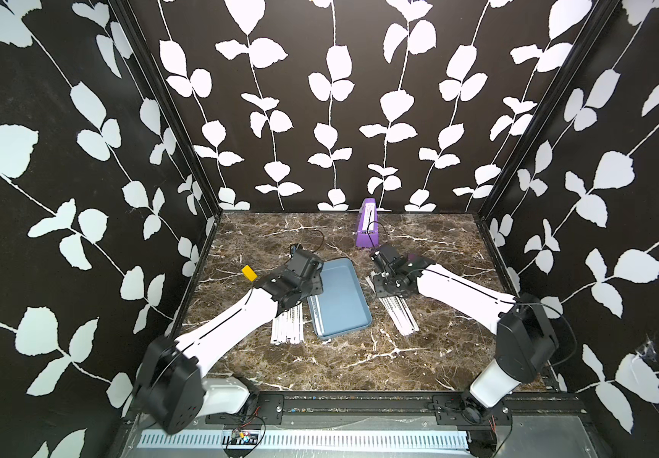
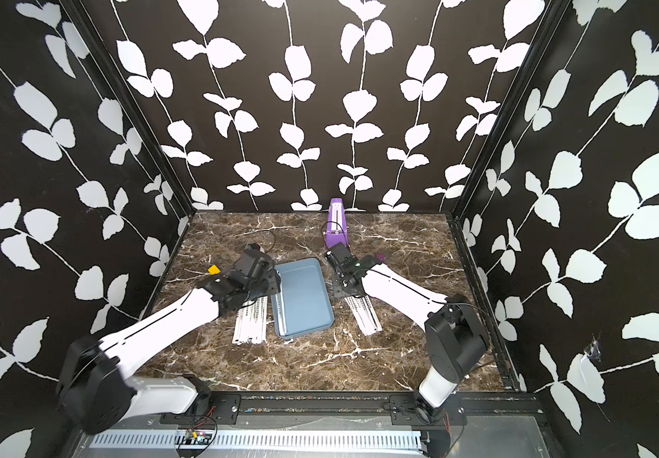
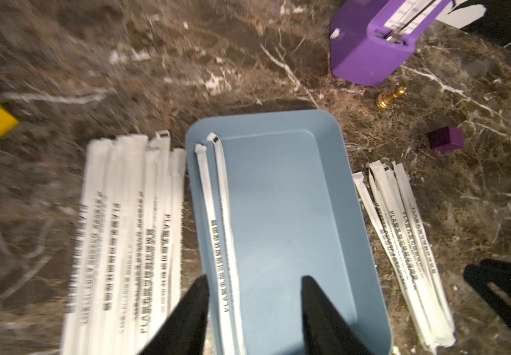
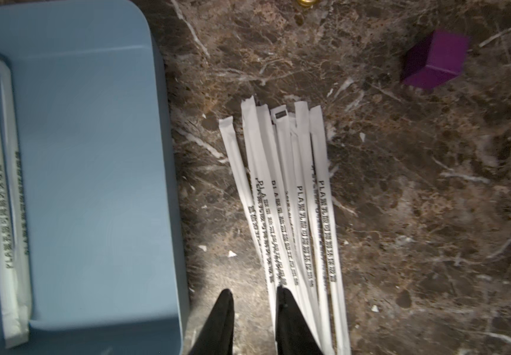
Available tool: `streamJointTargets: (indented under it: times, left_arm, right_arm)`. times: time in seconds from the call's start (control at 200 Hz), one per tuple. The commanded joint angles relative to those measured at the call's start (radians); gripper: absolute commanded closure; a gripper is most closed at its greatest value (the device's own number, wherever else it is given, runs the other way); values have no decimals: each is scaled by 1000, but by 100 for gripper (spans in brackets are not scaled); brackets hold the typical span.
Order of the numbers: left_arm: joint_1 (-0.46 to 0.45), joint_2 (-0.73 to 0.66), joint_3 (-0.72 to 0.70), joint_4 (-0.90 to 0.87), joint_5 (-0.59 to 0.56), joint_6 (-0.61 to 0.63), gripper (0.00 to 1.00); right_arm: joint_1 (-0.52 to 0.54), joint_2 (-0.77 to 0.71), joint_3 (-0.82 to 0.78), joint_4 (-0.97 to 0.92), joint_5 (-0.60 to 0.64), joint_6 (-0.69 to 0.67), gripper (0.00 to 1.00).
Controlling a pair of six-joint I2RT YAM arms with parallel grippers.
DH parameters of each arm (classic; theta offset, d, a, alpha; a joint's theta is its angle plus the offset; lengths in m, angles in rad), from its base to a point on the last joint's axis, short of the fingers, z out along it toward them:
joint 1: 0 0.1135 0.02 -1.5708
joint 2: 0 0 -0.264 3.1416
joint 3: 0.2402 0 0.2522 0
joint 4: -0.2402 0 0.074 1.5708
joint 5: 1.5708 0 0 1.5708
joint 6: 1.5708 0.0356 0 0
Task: Put the straws into the storage box
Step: Pick up the straw from the center of the board.
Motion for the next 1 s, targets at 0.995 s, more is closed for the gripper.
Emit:
streamJointTargets:
  times: [0.995]
  left_arm:
    - [-5,-296,-246,38,-6,86,23]
  right_arm:
    - [-187,173,-109,40,-17,-123,71]
